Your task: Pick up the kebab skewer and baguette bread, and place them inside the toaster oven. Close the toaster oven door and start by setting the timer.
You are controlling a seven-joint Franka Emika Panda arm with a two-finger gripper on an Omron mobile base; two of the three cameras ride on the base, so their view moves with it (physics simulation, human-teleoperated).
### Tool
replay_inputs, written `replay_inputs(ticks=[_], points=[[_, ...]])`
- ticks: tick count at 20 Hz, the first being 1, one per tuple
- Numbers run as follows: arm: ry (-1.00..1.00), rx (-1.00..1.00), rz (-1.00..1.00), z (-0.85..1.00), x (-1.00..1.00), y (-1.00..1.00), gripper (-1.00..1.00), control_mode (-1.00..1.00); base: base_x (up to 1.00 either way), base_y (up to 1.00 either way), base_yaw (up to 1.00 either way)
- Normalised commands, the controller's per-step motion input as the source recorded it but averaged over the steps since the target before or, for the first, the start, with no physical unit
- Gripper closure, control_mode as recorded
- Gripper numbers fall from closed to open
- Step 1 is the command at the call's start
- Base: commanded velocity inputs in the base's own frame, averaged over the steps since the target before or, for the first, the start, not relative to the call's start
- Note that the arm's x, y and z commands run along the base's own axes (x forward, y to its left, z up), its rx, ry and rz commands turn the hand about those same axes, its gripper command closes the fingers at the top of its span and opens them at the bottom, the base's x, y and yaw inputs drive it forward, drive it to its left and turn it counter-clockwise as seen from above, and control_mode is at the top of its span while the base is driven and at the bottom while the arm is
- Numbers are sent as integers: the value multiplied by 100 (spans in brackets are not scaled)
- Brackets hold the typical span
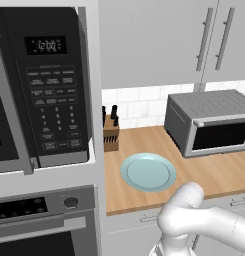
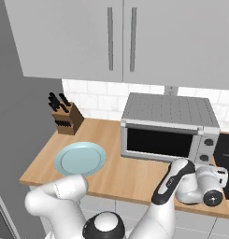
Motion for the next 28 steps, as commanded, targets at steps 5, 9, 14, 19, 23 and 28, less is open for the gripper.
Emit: replay_inputs(ticks=[5, 9, 14, 19, 23, 28], points=[[0, 0, 0, 0, 24, -6, -100, -100, 0, 0, 0], [0, 0, 0, 0, 15, -2, -100, -100, 0, 0, 0], [0, 0, 0, 0, 10, -6, -100, -100, 0, 0, 0], [0, 0, 0, 0, 4, -9, -100, -100, 0, 0, 0], [0, 0, 0, 0, 8, -5, -100, -100, 0, 0, 0], [0, 0, 0, 0, 6, -1, -100, -100, 0, 0, 0]])
